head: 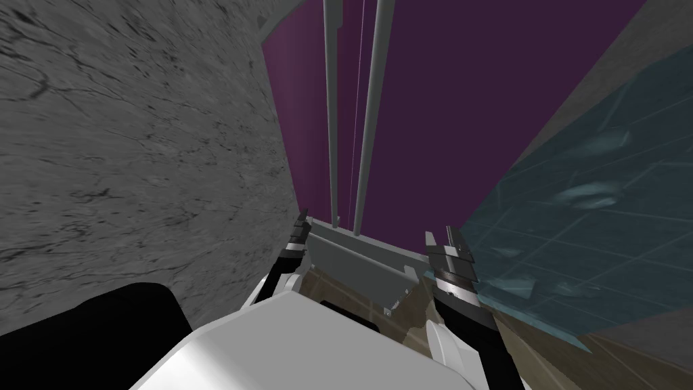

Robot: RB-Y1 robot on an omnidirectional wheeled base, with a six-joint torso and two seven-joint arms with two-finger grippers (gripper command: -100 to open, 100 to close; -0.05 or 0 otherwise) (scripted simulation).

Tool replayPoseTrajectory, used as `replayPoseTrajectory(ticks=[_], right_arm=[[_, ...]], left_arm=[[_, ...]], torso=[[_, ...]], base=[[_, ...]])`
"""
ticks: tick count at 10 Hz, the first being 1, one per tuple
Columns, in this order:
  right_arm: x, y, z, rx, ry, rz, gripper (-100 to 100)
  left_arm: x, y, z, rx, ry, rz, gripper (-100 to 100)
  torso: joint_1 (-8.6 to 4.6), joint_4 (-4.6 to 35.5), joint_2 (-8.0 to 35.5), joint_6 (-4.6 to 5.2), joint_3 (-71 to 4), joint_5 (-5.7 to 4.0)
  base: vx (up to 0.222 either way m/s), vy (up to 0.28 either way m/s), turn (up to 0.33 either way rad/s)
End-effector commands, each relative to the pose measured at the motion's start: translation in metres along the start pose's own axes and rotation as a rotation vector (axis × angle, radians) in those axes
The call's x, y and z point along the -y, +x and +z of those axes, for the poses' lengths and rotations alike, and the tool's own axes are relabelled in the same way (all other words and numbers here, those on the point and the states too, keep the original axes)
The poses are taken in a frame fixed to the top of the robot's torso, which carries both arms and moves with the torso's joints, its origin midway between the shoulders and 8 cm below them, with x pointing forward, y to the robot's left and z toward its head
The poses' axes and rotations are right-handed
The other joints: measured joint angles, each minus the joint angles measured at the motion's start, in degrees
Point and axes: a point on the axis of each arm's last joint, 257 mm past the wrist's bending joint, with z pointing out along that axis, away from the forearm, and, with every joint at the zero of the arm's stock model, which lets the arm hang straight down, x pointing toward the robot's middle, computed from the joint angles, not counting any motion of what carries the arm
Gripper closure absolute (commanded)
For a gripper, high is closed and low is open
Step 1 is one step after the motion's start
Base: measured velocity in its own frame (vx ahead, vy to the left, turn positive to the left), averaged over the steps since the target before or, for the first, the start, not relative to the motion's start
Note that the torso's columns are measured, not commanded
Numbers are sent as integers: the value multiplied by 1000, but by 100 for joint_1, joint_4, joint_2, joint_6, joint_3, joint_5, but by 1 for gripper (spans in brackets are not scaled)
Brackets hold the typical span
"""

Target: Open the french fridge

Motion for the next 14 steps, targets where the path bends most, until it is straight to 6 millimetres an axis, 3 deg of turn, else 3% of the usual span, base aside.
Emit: replayPoseTrajectory(ticks=[1, 9, 10, 11, 14], right_arm=[[0, 0, 0, 0, 0, 0, 0], [0, 0, 0, 0, 0, 0, 0], [0, 0, 0, 0, 0, 0, 0], [0, 0, 0, 0, 0, 0, 0], [0, 0, 0, 0, 0, 0, 0]], left_arm=[[0, 0, 0, 0, 0, 0, 0], [0, 0, 0, 0, 0, 0, 0], [-3, 4, -1, -39, 0, 21, -100], [-6, 7, -1, -66, -2, 36, -100], [-20, 16, -4, -136, -16, 74, -100]], torso=[[0, 235, 232, 0, -467, 0], [0, 3537, 3539, 0, -7073, 0], [0, 3960, 3962, 0, -7919, 0], [5, 4149, 4154, 0, -8314, 1], [4, 4225, 4223, 0, -8458, 1]], base=[[0, 0, 0], [0, 0, 0], [7, 9, -9], [4, 18, -13], [12, 30, -22]])
